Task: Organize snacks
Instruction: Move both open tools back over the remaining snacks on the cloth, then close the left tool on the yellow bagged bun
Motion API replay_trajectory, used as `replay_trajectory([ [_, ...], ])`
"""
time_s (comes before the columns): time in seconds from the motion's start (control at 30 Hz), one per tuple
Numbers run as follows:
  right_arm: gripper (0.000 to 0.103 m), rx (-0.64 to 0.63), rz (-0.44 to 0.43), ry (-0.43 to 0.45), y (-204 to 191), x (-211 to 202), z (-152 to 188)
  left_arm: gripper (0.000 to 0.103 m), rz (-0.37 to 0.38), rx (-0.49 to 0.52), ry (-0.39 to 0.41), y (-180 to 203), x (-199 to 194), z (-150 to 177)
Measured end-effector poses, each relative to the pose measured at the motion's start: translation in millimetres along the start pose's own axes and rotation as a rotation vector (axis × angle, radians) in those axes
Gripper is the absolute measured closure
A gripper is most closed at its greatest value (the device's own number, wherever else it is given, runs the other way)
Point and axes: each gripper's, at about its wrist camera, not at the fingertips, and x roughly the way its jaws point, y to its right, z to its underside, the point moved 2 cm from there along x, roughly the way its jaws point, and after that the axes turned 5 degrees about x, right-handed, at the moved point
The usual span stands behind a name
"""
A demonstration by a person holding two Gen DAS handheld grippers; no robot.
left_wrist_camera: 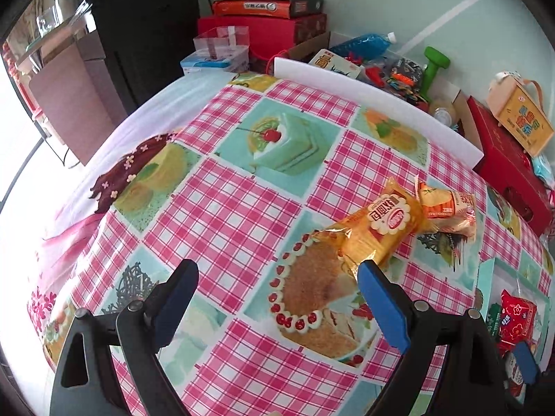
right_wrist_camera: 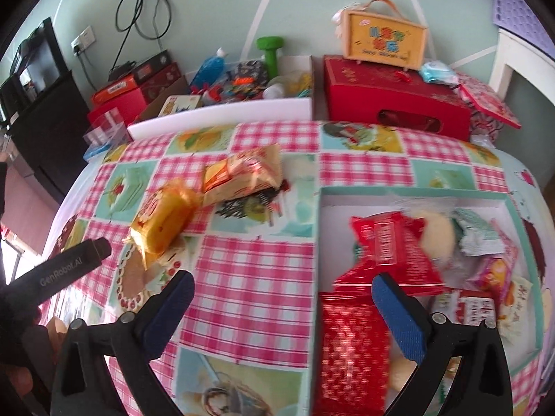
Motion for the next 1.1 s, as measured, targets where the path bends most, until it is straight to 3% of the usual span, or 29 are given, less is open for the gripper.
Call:
replay_trajectory([
  [0.23,0.0,-0.069,-0.017,-0.021,-23,20,6,0.01,0.015,0.009,-0.034,3,16,-5],
  [0.4,0.0,-0.07,-0.015,-0.015,-23,29,2,0.01,0.068,0.024,-0.026,11,22,-18],
  [0.67,0.0,-0.105,0.008,0.092,-26,27,-25,0.01,0.152,0.1,-0.023,34,37,-31],
  [1.1,0.0,-0.088,0.007,0.061,-20,52,-31,0.01,0.223,0.182,0.005,58,49,-39],
])
